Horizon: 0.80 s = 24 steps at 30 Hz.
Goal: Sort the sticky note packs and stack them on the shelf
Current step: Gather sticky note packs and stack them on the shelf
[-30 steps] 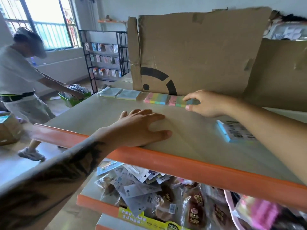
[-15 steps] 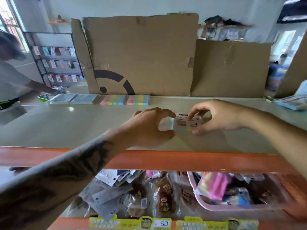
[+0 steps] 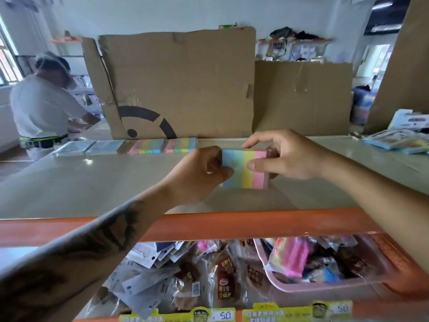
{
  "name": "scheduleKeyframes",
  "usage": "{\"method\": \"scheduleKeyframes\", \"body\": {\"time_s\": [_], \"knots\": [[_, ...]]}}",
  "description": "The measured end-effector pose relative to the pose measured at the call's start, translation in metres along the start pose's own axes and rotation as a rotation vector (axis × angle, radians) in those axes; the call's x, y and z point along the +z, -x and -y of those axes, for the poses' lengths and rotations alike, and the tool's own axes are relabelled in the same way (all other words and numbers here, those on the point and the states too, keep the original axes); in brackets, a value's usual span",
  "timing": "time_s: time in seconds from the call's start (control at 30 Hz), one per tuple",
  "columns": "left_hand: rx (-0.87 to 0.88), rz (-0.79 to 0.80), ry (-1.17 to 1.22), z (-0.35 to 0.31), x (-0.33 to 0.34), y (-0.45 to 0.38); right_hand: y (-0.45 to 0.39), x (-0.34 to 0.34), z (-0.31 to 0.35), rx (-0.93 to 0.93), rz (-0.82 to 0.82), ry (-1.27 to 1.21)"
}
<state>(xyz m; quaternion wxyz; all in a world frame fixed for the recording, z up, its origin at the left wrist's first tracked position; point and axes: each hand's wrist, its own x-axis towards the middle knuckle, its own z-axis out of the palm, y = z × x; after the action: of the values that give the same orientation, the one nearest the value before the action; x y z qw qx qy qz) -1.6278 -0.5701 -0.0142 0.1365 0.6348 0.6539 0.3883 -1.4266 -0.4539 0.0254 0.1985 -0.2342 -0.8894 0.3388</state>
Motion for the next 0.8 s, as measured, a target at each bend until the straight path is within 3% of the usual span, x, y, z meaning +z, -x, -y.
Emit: {"method": "scheduleKeyframes", "body": {"time_s": [0.13,0.23,0.33,0.43,0.5,0.6,0.67,0.73,0.8], "knots": [[-0.053,-0.074,0.153,-0.002,0.000,-0.001,-0.004,0.005,0.000,-0.019,-0.080,-0.010],[-0.151,-0.130,0.321,-0.005,-0.004,0.000,-0.008,0.009,0.000,-0.026,-0.237,-0.222],[-0.173,-0.085,0.394,-0.007,-0.010,0.002,-0.011,0.019,-0.001,0.018,-0.347,-0.494],[-0.145,-0.088,0.389,-0.008,-0.014,0.001,-0.010,0.030,0.002,0.039,-0.287,-0.691],[-0.114,-0.128,0.384,-0.004,-0.018,0.002,-0.007,0.035,0.001,0.046,-0.242,-0.678],[-0.099,-0.158,0.371,0.000,-0.022,0.003,-0.002,0.038,-0.006,0.006,-0.346,-0.386],[-0.100,-0.155,0.344,0.002,-0.024,0.002,0.003,0.035,-0.009,-0.154,-0.456,0.019],[-0.102,-0.136,0.322,0.002,-0.027,0.000,0.005,0.029,-0.013,-0.391,-0.433,0.493],[-0.107,-0.098,0.313,0.002,-0.029,-0.001,0.002,0.025,-0.013,-0.502,-0.339,0.829]]}}
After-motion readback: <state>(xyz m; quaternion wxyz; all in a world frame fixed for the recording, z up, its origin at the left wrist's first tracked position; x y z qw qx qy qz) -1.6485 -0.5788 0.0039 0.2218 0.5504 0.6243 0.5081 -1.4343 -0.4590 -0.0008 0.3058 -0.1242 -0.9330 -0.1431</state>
